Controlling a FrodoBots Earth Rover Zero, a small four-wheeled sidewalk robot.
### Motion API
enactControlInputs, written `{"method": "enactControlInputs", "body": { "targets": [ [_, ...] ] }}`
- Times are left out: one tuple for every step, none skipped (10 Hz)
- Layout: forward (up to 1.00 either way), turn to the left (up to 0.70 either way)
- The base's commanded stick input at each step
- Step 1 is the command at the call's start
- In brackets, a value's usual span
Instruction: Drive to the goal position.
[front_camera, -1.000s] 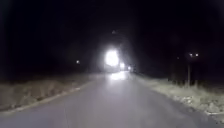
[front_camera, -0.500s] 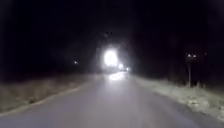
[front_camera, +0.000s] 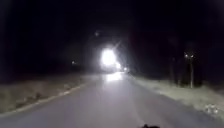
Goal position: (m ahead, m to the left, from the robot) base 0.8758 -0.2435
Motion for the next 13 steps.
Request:
{"method": "enactControlInputs", "body": {
  "targets": [
    [1.0, 0.0],
    [1.0, 0.0],
    [1.0, 0.0],
    [1.0, 0.0],
    [1.0, 0.0],
    [0.99, 0.0],
    [0.73, 0.0],
    [0.47, 0.0],
    [0.22, 0.0],
    [0.05, 0.0],
    [0.05, 0.0],
    [0.05, 0.0],
    [0.05, 0.0]
  ]
}}
